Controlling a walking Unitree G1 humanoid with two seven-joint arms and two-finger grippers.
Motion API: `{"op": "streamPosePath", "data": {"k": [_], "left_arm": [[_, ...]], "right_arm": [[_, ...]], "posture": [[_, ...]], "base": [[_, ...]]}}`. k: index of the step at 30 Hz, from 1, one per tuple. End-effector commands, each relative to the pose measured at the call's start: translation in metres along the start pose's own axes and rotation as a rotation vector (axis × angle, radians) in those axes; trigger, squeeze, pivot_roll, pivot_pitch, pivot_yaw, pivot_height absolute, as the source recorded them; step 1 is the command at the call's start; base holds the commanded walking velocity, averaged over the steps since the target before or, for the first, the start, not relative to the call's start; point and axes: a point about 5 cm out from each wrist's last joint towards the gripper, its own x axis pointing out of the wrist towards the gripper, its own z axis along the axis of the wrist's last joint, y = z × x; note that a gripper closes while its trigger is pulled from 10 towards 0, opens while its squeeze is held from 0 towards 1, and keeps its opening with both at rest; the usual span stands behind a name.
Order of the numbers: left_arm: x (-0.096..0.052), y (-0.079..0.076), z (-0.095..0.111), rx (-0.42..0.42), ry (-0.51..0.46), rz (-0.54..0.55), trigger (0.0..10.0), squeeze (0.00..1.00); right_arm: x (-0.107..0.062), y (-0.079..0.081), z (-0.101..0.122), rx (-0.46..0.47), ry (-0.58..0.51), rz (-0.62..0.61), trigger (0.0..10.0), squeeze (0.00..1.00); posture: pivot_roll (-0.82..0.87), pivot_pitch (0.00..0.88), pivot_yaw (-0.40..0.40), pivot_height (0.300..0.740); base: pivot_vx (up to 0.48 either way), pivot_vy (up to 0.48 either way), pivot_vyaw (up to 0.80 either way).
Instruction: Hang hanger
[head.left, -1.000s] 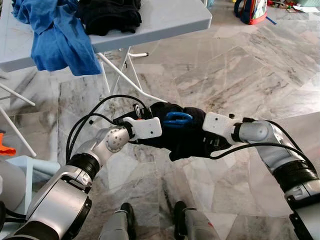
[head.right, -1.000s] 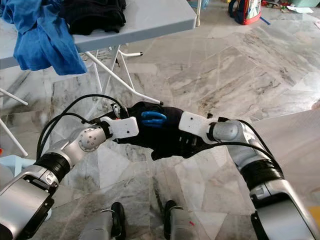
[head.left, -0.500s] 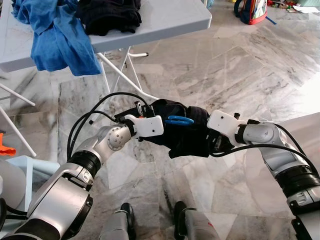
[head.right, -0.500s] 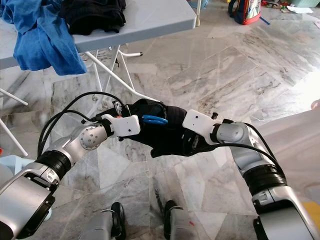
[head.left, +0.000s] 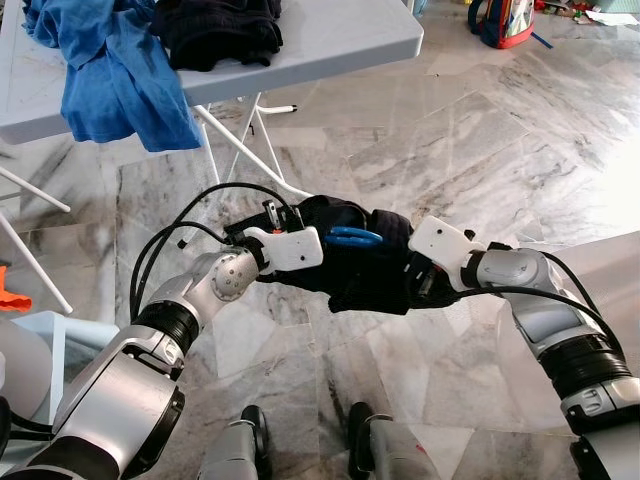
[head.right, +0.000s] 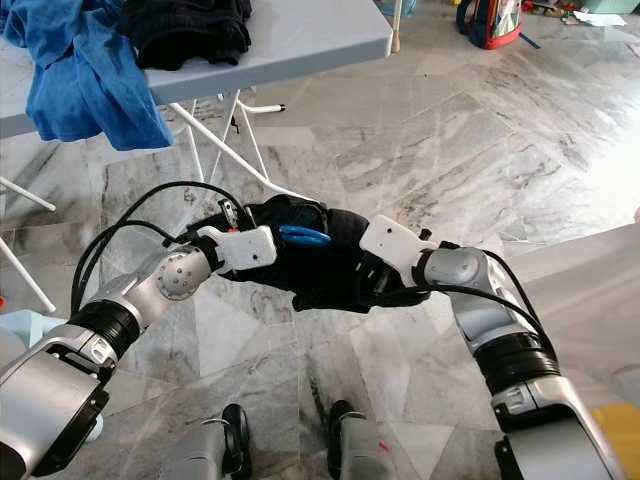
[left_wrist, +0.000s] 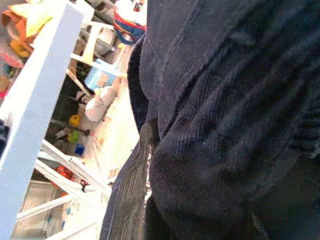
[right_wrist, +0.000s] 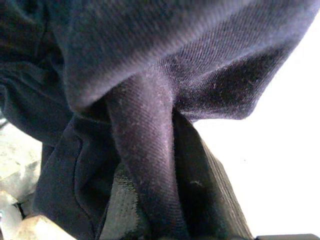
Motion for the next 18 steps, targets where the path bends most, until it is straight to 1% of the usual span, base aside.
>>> {"op": "streamPosePath", "data": {"k": [1,5,7,8,9,12,13,14,15,18], "left_arm": [[0.003,-0.007,0.014,0.002,-0.091,-0.013,10.0,1.0],[0.003,-0.008,0.013,0.009,-0.091,-0.015,10.0,1.0],[0.002,-0.005,0.013,0.044,-0.108,0.013,10.0,1.0],[0.001,-0.003,0.015,0.036,-0.128,0.024,10.0,1.0],[-0.001,-0.002,0.016,0.004,-0.158,0.018,10.0,1.0],[-0.004,-0.002,0.018,-0.03,-0.195,-0.008,10.0,1.0],[-0.004,-0.003,0.018,-0.031,-0.2,-0.012,10.0,1.0],[-0.008,-0.008,0.016,-0.029,-0.209,-0.055,10.0,1.0],[-0.008,-0.008,0.016,-0.029,-0.209,-0.055,10.0,1.0],[-0.014,-0.012,0.008,-0.014,-0.189,-0.066,10.0,1.0]], "right_arm": [[-0.001,0.0,0.002,0.02,-0.02,-0.019,0.0,0.0],[-0.001,-0.001,0.001,0.025,-0.015,-0.029,0.0,0.0],[-0.002,-0.002,0.001,0.031,-0.009,-0.038,0.0,0.0],[-0.002,-0.002,0.0,0.035,-0.003,-0.042,0.0,0.0],[-0.001,-0.002,-0.002,0.04,0.007,-0.05,0.0,0.0],[0.0,-0.003,-0.004,0.044,0.027,-0.07,0.0,0.0],[0.0,-0.003,-0.004,0.043,0.029,-0.072,0.0,0.0],[0.0,-0.003,-0.006,0.044,0.034,-0.076,0.0,0.0],[0.0,-0.003,-0.006,0.044,0.034,-0.076,0.0,0.0],[0.0,-0.002,-0.009,0.049,0.046,-0.086,0.0,0.0]], "posture": [[-0.17,0.283,0.0,0.74],[-0.17,0.283,0.0,0.74],[-0.17,0.282,0.002,0.74],[-0.17,0.282,0.001,0.74],[-0.17,0.283,0.001,0.74],[-0.17,0.283,0.001,0.74],[-0.17,0.283,0.001,0.74],[-0.17,0.283,0.001,0.74],[-0.17,0.283,0.001,0.74],[-0.17,0.283,0.002,0.74]], "base": [[0.0,0.0,0.0],[0.0,0.0,0.0],[0.0,0.0,0.0],[0.0,0.0,0.0],[0.0,0.0,0.0],[0.0,0.0,0.0],[0.0,0.0,0.0],[0.0,0.0,0.0],[0.0,0.0,0.0],[0.0,0.0,0.0]]}}
